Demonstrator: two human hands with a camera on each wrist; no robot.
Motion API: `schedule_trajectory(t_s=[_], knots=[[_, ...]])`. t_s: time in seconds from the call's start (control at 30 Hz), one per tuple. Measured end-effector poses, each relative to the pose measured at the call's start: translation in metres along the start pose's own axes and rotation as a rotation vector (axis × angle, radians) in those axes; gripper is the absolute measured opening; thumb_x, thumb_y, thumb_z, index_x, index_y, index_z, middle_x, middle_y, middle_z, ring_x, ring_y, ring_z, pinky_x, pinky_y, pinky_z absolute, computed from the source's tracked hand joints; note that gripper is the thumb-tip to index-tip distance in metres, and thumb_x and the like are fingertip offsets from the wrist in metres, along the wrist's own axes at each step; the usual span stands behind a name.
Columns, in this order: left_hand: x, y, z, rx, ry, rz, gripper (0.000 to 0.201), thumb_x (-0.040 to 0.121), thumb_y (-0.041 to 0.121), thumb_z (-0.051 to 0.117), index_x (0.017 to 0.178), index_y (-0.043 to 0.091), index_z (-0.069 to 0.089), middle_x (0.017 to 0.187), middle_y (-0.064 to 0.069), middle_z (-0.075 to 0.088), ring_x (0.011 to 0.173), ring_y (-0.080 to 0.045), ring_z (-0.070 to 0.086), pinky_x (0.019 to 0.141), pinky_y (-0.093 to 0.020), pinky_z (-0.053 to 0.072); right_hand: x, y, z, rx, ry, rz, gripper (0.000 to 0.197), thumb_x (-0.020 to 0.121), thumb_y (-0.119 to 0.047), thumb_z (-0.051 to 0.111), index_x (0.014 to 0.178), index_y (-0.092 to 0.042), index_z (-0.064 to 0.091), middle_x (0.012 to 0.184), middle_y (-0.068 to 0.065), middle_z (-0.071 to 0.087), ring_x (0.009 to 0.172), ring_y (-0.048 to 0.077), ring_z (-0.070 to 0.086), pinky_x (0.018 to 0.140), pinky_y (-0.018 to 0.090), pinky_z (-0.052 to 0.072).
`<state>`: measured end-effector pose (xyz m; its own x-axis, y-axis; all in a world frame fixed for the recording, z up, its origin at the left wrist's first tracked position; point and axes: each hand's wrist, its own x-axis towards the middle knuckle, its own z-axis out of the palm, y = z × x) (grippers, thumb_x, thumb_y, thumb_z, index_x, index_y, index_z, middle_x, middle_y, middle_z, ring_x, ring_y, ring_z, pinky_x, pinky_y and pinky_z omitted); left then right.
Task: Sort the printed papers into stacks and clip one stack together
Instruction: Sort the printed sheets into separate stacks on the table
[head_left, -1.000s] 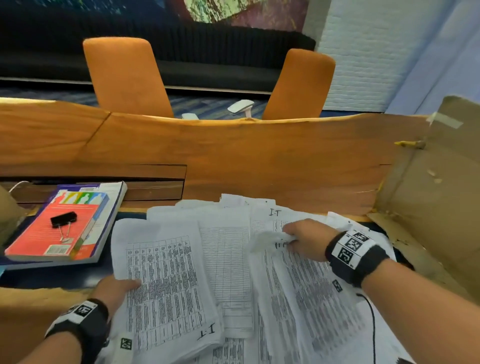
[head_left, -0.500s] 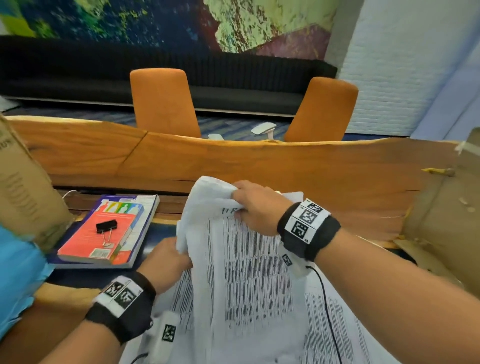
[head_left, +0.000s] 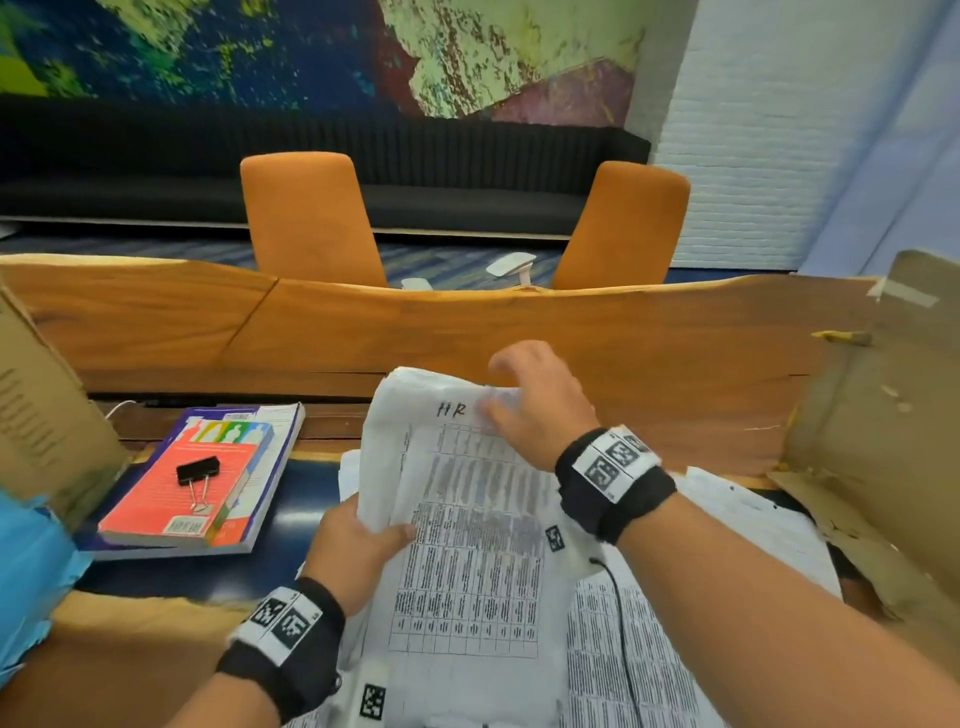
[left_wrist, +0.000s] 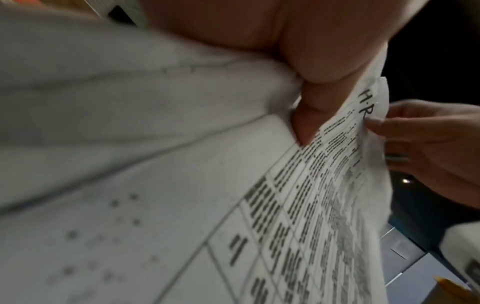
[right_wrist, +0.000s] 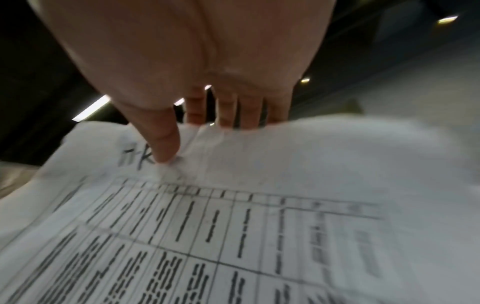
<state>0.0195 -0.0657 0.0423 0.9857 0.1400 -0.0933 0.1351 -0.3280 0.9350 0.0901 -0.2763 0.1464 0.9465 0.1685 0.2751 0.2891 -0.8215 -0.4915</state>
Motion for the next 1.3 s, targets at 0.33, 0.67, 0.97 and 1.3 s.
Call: schedule_trajectory(t_s=[0.33,0.67,0.97,1.3], knots=[[0.007,-0.016,-0.007,-0.215,-0.055,-0.082,0.017,0.074,-0.003,0.064,0.086,0.009,0.066,0.066,0.0,0.072,0.075,-0.022,0.066,0.061,-0.027,0.049,-0.069,0.05,0.066,0.787,-0.249,0.743,0.018,0.08,0.007,0.05,0.09,-0.007,0.057,0.094,0.011,0.061,0.085,0.026,0.058,0.075,0.04,0.054],[0.016,0.008,0.001,-0.357,-0.146,0.062,0.057,0.056,0.007,0.068,0.112,0.012,0.061,0.098,-0.006,0.074,0.093,-0.022,0.07,0.08,-0.041,0.056,-0.045,0.01,0.034,0.835,0.182,0.269,0.035,0.083,0.001,0.061,0.104,-0.027,0.057,0.097,0.002,0.069,0.084,0.014,0.068,0.06,0.025,0.058],[0.02,-0.028,0.011,-0.324,-0.046,-0.155,0.028,0.076,0.003,0.072,0.101,0.014,0.067,0.098,-0.006,0.074,0.097,-0.027,0.067,0.089,-0.043,0.051,-0.064,0.052,0.075,0.783,0.013,0.413,0.024,0.094,-0.017,0.063,0.118,-0.022,0.066,0.106,-0.006,0.072,0.1,0.016,0.067,0.075,0.025,0.052],[0.011,-0.037,0.017,-0.948,0.024,-0.443,0.035,0.085,-0.004,0.058,0.12,0.0,0.06,0.114,-0.023,0.069,0.105,-0.04,0.064,0.09,-0.05,0.051,-0.071,0.061,0.084,1.713,0.084,0.658,0.048,0.073,-0.007,0.07,0.12,-0.004,0.06,0.114,0.022,0.068,0.105,0.04,0.066,0.086,0.054,0.056]])
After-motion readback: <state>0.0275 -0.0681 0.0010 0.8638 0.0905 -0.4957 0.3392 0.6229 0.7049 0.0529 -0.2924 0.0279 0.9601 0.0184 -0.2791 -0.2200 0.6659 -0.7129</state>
